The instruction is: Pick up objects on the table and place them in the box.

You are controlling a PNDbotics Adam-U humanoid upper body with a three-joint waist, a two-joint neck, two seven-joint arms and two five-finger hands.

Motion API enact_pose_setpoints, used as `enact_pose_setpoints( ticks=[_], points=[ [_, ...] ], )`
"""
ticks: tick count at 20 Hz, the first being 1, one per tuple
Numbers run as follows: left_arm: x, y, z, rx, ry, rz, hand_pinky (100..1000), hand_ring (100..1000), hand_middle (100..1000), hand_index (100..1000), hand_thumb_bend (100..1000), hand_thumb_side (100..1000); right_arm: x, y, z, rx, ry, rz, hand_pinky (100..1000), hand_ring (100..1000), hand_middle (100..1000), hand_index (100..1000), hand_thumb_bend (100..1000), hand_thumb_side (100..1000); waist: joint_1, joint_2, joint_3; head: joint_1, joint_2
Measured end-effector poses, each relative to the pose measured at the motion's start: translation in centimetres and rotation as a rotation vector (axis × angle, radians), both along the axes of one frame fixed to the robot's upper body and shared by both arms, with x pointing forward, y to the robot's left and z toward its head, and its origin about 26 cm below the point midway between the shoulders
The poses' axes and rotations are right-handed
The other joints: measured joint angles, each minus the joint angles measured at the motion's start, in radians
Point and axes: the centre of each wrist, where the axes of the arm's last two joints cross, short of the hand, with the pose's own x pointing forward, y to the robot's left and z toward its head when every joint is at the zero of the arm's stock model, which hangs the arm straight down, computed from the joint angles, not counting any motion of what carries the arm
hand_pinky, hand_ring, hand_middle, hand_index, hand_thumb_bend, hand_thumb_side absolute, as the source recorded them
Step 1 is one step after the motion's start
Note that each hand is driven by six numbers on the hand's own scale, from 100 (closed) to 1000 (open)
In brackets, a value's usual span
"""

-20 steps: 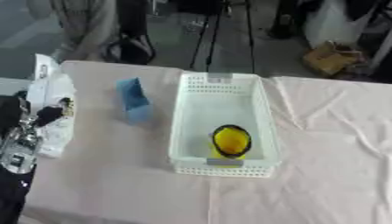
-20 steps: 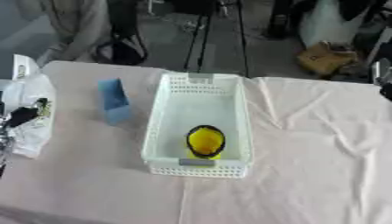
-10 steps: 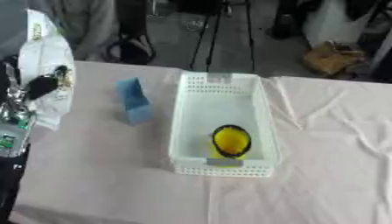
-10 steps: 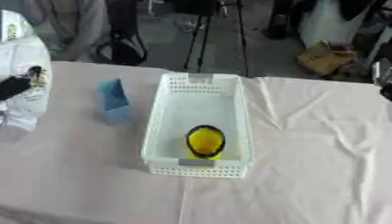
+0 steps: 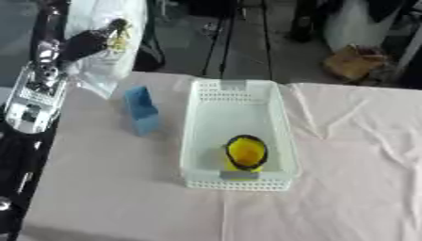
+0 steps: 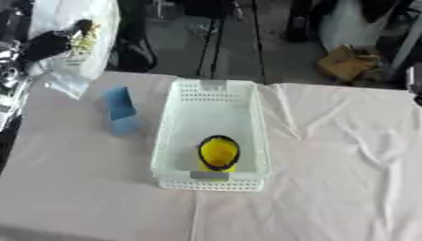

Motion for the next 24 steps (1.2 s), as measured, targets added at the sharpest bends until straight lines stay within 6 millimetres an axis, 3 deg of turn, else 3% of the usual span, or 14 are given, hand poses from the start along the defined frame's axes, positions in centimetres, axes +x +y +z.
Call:
enact_pose_setpoints(
  ticks=[7, 11, 17, 18, 21, 22, 23, 24],
  points=[
    [2.4, -2.1, -2.1, 0.097, 0.159, -0.404, 192, 267, 266, 511, 161, 285, 0.1, 0.4, 0.2, -0.004, -0.002, 0.016, 616, 682, 812, 889, 100, 432, 0.007, 0.005, -0.030, 0.012, -0.008],
    [3.4, -2.4, -4.4, 0.169, 0.271, -0.577, 204, 274, 274, 522, 161, 324, 0.1, 0.5, 0.2, -0.006, 0.000, 0.021, 616, 682, 812, 889, 100, 432, 0.008, 0.008, -0.039, 0.015, -0.009],
    [4.3, -2.4, -6.9, 0.231, 0.363, -0.636, 211, 282, 280, 527, 146, 342, 0.2, 0.6, 0.3, -0.006, 0.000, 0.029, 615, 682, 812, 889, 100, 433, 0.007, 0.010, -0.045, 0.017, -0.014],
    [4.4, -2.3, -7.2, 0.233, 0.363, -0.626, 251, 312, 315, 563, 224, 408, 0.2, 0.7, 0.3, -0.004, -0.001, 0.030, 615, 681, 812, 889, 100, 433, 0.007, 0.010, -0.048, 0.018, -0.016],
    [4.7, -2.8, -8.1, 0.216, 0.335, -0.596, 251, 312, 315, 563, 224, 408, 0.2, 0.8, 0.3, 0.000, -0.001, 0.034, 615, 681, 812, 889, 100, 433, 0.006, 0.010, -0.051, 0.019, -0.017],
    [4.8, -2.9, -8.4, 0.211, 0.326, -0.590, 366, 404, 406, 662, 364, 546, 0.2, 0.8, 0.3, 0.000, -0.002, 0.035, 615, 681, 811, 889, 100, 434, 0.006, 0.010, -0.051, 0.019, -0.017],
    [4.8, -2.9, -8.5, 0.210, 0.314, -0.582, 366, 404, 406, 662, 364, 546, 0.2, 0.8, 0.3, 0.001, -0.002, 0.035, 615, 681, 811, 889, 100, 434, 0.006, 0.011, -0.052, 0.019, -0.017],
    [4.9, -3.0, -8.7, 0.210, 0.302, -0.575, 600, 672, 684, 885, 617, 826, 0.2, 0.8, 0.3, 0.001, -0.002, 0.036, 615, 680, 811, 890, 100, 435, 0.006, 0.011, -0.053, 0.020, -0.017]
  ],
)
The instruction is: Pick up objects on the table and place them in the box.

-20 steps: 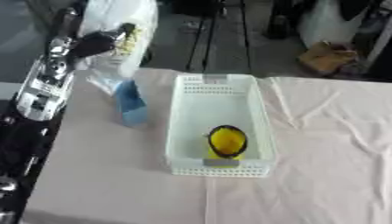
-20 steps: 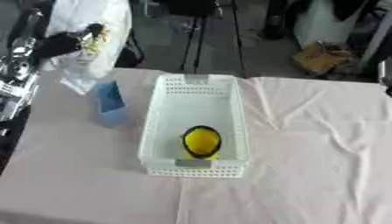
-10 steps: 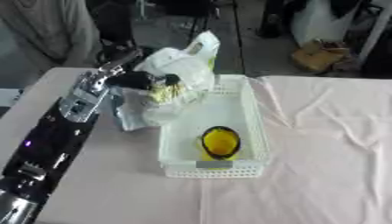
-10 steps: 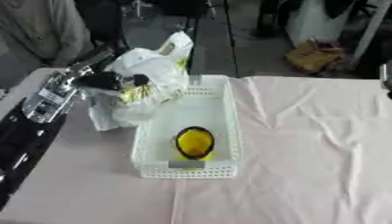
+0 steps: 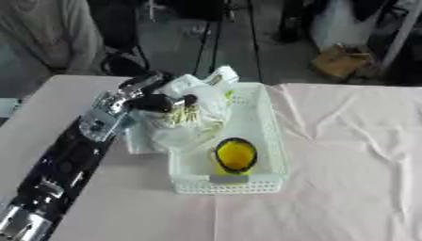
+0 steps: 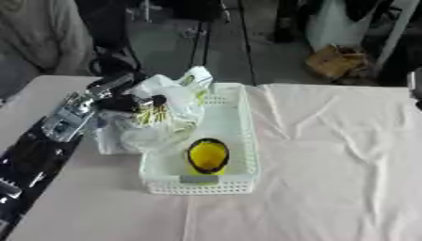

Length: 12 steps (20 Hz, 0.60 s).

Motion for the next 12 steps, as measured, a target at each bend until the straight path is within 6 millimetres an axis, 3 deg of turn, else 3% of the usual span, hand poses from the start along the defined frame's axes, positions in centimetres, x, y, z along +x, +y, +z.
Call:
enact_pose_setpoints(
  ticks=[1, 2, 3, 5, 12],
  points=[
    [0.0, -0.2, 0.0, -0.004, -0.025, 0.001, 682, 754, 762, 934, 705, 932, 0.0, 0.0, 0.0, 0.000, 0.000, 0.001, 614, 680, 811, 889, 100, 435, 0.000, 0.000, -0.001, 0.000, 0.000],
    [0.0, -0.4, 0.2, -0.006, -0.063, 0.000, 682, 754, 762, 934, 705, 932, 0.0, 0.0, 0.0, 0.000, 0.000, 0.001, 614, 680, 811, 889, 100, 435, 0.000, 0.001, -0.003, 0.000, 0.000],
    [0.0, -0.6, 0.4, -0.011, -0.105, -0.001, 780, 852, 878, 1000, 647, 1000, 0.0, 0.0, 0.0, 0.000, 0.001, 0.002, 615, 680, 811, 889, 100, 436, 0.001, 0.001, -0.003, 0.000, 0.000],
    [-0.1, -1.3, 1.1, -0.041, -0.209, -0.011, 817, 889, 924, 1000, 580, 1000, 0.0, 0.0, 0.0, -0.001, 0.001, 0.003, 614, 680, 810, 889, 100, 437, 0.001, 0.002, -0.004, 0.000, -0.001],
    [-0.7, -3.3, 3.7, -0.104, -0.469, -0.070, 834, 904, 938, 1000, 562, 1000, 0.0, 0.0, 0.0, -0.001, 0.002, 0.005, 615, 680, 811, 890, 100, 438, 0.003, 0.002, -0.005, 0.005, -0.009]
  ],
)
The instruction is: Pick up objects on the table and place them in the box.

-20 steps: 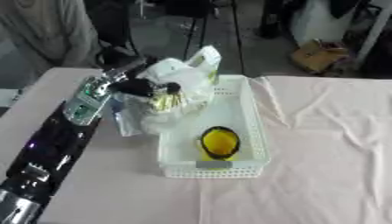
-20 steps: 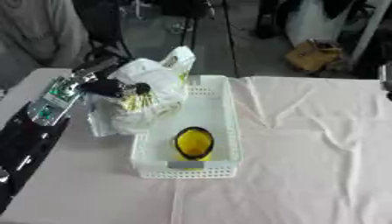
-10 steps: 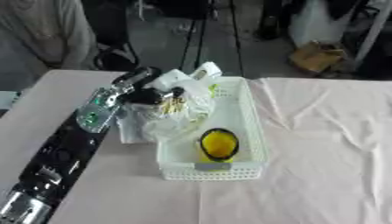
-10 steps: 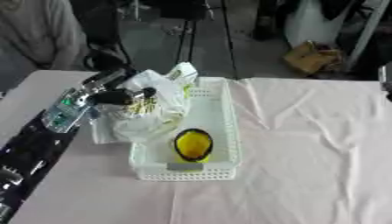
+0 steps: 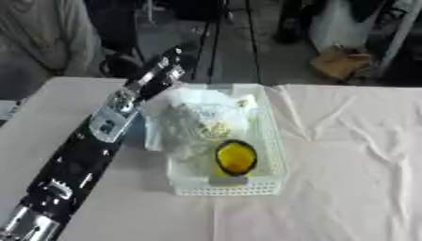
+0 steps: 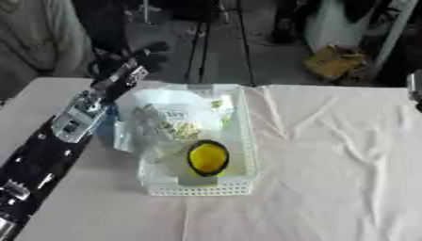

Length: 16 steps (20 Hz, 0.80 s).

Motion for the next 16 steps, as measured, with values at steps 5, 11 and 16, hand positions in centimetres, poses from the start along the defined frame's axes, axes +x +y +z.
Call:
enact_pose_setpoints(
  ticks=[5, 11, 16],
  points=[
    [-1.3, -0.2, 1.3, -0.111, -0.101, 0.016, 767, 843, 861, 948, 541, 1000, 0.0, 0.0, 0.0, 0.000, 0.000, 0.000, 614, 679, 810, 890, 100, 439, -0.002, 0.000, 0.005, 0.002, -0.004],
    [-5.4, 2.1, 2.2, -0.409, -0.154, 0.095, 708, 796, 810, 916, 532, 1000, 0.0, -0.2, -0.3, 0.002, 0.010, -0.006, 615, 680, 810, 890, 100, 437, -0.005, -0.002, 0.028, -0.009, -0.007],
    [-10.3, 5.1, 1.3, -0.527, -0.154, 0.180, 703, 793, 806, 915, 503, 1000, -0.1, -0.4, -0.6, 0.007, 0.018, -0.017, 615, 680, 810, 890, 100, 436, -0.008, -0.005, 0.053, -0.023, -0.007]
  ],
)
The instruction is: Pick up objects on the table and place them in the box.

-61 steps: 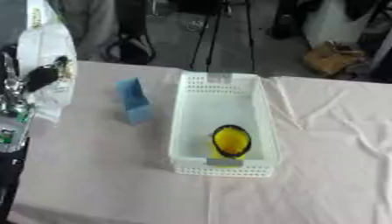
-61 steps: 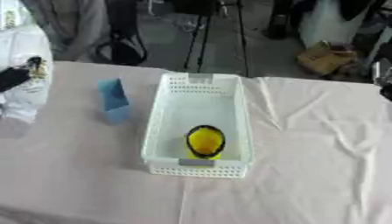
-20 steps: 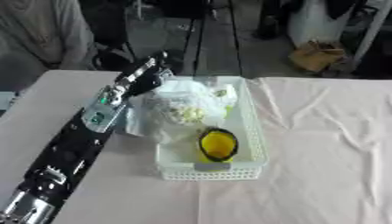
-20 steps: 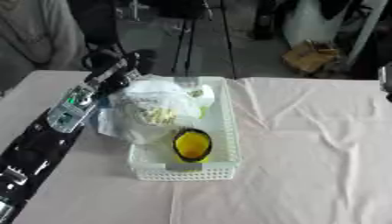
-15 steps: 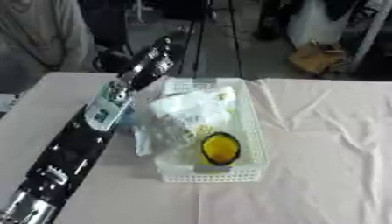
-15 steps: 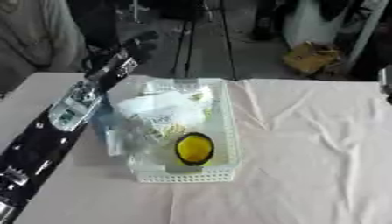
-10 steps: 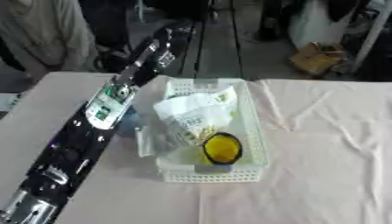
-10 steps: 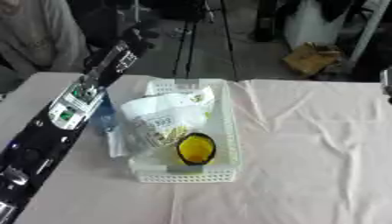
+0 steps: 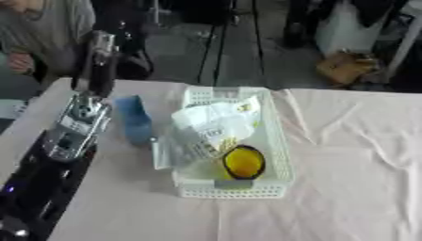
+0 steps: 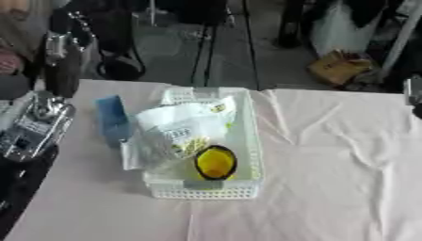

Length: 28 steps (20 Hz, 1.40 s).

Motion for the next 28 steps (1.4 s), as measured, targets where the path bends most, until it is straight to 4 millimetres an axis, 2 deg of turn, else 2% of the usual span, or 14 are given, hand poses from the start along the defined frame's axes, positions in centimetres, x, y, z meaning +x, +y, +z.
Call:
enact_pose_setpoints(
  ticks=[4, 10, 15, 28],
  points=[
    [-2.9, 2.3, -1.1, -0.035, 0.021, 0.112, 690, 786, 799, 907, 493, 1000, 0.0, -0.1, 0.0, 0.004, -0.001, -0.006, 616, 681, 811, 890, 100, 433, -0.004, -0.005, 0.014, -0.009, 0.000],
    [-5.1, 3.9, -2.1, -0.087, 0.018, 0.257, 688, 786, 797, 906, 494, 1000, -0.1, -0.4, -0.2, 0.008, 0.003, -0.016, 616, 681, 811, 890, 100, 433, -0.010, -0.009, 0.026, -0.013, 0.000],
    [-5.9, 4.3, -2.2, -0.111, 0.007, 0.317, 686, 784, 793, 908, 487, 1000, -0.1, -0.4, -0.2, 0.010, 0.001, -0.018, 617, 681, 811, 890, 100, 431, -0.012, -0.010, 0.033, -0.015, 0.000],
    [-6.2, 5.0, -2.5, -0.148, 0.008, 0.378, 685, 781, 789, 909, 489, 1000, -0.2, -0.6, -0.3, 0.014, 0.003, -0.027, 617, 682, 811, 890, 100, 431, -0.013, -0.010, 0.037, -0.017, 0.001]
  ],
)
